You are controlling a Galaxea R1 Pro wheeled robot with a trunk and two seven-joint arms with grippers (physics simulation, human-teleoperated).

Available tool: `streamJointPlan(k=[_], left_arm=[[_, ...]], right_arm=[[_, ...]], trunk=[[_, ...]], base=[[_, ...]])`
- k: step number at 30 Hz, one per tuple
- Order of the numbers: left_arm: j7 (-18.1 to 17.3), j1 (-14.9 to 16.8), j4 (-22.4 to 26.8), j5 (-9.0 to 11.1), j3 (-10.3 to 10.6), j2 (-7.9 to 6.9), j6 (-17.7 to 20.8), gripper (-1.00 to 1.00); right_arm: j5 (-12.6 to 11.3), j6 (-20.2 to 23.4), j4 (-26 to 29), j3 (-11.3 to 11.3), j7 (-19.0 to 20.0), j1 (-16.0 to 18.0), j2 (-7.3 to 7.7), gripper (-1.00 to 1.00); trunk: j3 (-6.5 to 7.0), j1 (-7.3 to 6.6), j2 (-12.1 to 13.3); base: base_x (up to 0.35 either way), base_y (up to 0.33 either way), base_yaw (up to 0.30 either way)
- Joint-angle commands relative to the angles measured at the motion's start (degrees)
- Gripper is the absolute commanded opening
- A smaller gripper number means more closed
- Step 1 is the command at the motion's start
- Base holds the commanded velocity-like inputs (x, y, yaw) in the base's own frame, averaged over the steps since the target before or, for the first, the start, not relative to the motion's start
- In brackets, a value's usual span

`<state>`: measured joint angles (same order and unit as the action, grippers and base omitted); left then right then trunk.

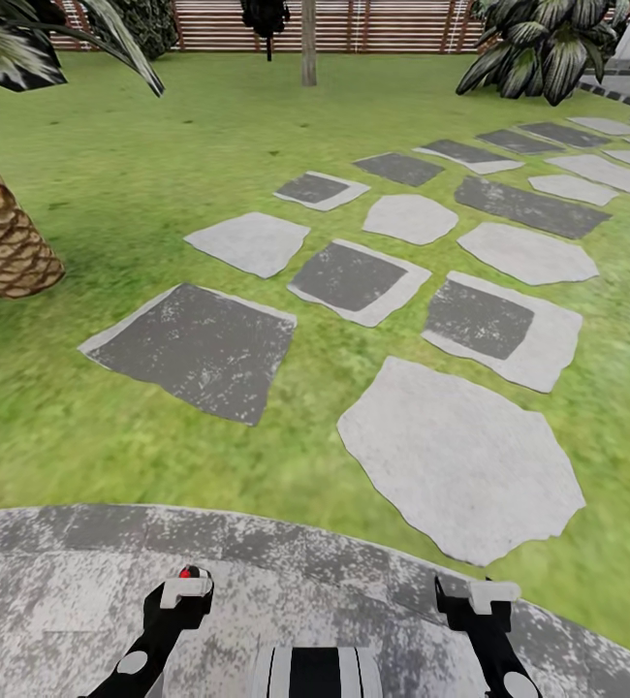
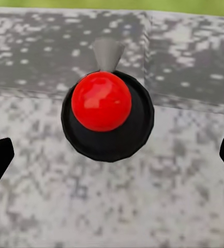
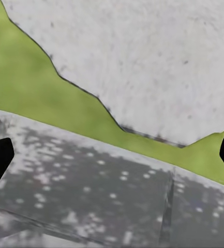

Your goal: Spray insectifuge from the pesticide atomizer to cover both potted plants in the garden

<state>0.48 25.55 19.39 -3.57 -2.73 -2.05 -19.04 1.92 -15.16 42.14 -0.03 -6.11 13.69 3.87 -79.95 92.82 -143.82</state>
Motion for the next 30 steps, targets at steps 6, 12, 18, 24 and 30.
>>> streamJointPlan(k=[6, 12, 18, 24, 30], left_arm=[[0.05, 0.03, -0.06, -0.38, -0.26, 0.03, -0.29, 1.00], [0.05, 0.03, -0.06, -0.38, -0.18, 0.03, -0.37, 1.00], [0.05, 0.03, -0.06, -0.38, -0.17, 0.03, -0.38, 1.00], [0.05, 0.03, -0.06, -0.38, -0.17, 0.03, -0.38, 1.00], [0.05, 0.03, -0.06, -0.38, -0.17, 0.03, -0.38, 1.00]], right_arm=[[0.19, -0.13, -0.03, 0.03, -0.22, 0.02, 0.03, 1.00], [0.21, -0.13, -0.03, 0.03, -0.22, 0.02, 0.01, 1.00], [0.21, -0.13, -0.04, 0.03, -0.22, 0.02, 0.01, 1.00], [0.19, -0.13, -0.02, 0.03, -0.22, 0.02, 0.00, 1.00], [0.19, -0.13, 0.02, 0.03, -0.22, 0.02, 0.00, 1.00]], trunk=[[-0.99, 0.09, -0.06], [-1.26, 0.09, -0.06], [-1.32, 0.09, -0.06], [-1.32, 0.09, -0.06], [-1.32, 0.09, -0.06]], base=[[0.000, 0.000, 0.000], [0.000, 0.000, 0.000], [0.015, 0.000, 0.000], [0.023, 0.000, 0.000], [0.014, 0.003, 0.000]])
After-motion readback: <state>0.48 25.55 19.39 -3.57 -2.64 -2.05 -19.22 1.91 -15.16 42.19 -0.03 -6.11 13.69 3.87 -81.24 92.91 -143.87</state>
